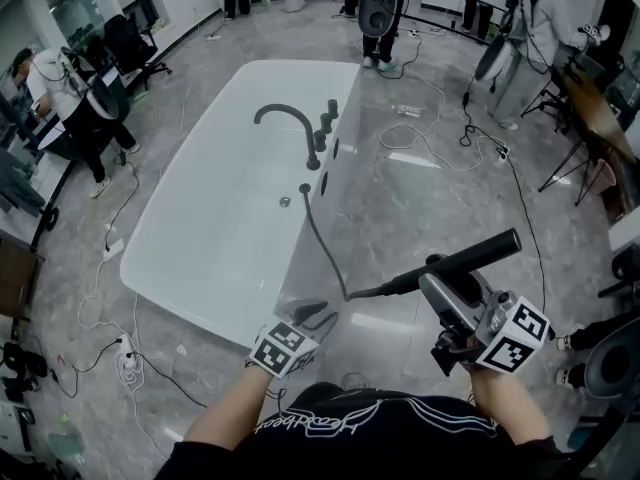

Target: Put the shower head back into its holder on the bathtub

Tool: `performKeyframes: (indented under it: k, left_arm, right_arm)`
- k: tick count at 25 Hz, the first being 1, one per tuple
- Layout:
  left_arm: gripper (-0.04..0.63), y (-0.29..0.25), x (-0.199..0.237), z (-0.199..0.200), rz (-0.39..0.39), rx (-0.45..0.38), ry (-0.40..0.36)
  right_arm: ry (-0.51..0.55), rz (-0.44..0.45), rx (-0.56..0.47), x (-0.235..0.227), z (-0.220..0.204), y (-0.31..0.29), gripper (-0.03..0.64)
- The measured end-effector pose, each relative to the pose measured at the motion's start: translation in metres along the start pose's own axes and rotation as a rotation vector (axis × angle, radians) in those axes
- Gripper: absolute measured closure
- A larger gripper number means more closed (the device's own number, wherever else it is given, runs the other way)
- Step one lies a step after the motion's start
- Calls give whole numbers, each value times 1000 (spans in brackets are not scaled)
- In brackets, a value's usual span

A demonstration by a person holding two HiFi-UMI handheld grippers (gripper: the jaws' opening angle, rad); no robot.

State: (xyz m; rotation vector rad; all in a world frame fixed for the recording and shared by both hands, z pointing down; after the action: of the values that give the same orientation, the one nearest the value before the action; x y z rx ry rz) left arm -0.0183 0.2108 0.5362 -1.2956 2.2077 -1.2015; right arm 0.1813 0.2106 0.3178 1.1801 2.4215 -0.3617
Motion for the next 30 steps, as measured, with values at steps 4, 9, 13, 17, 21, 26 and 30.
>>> performKeyframes:
  k: [4,9,13,17,21,26,30]
  left_arm:
    - [432,-26,9,-2,-30,17,-5]
    - [416,-59,25,-5,-67,34,-10]
    - [416,-100,54,-10,-90,105,-20]
    - [416,-131,84,-21,-103,144,-4]
    - [442,-156,112,-22,-141,141,50]
    - [442,-179,131,-1,-185,101,60]
    - [442,-187,139,19,-212,78,21]
  right_arm:
    - [-18,16,-27,-1,17,-6,480]
    - [-71,62,-72,0,35,-13,480]
    - [-103,86,-83,-20,66,-34,480]
    - [-124,93,-87,-38,82,-54,480]
    - [-156,94,-92,-62,101,-75,480]
    - [-160,83,-68,-82,123,-94,480]
    - [-150,67,-76,-92,138,-105,480]
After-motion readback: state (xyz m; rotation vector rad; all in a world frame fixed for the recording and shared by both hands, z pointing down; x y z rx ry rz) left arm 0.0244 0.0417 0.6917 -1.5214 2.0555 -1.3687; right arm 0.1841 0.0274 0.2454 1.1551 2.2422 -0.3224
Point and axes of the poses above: the fingertips, and each gripper's own axes: y backward along the fingers, x to its left, z out of its top, the point moved 4 cm from there along y, backward along the fingers, and after that the axes turned 13 degrees about x, right-handed, at the moved point
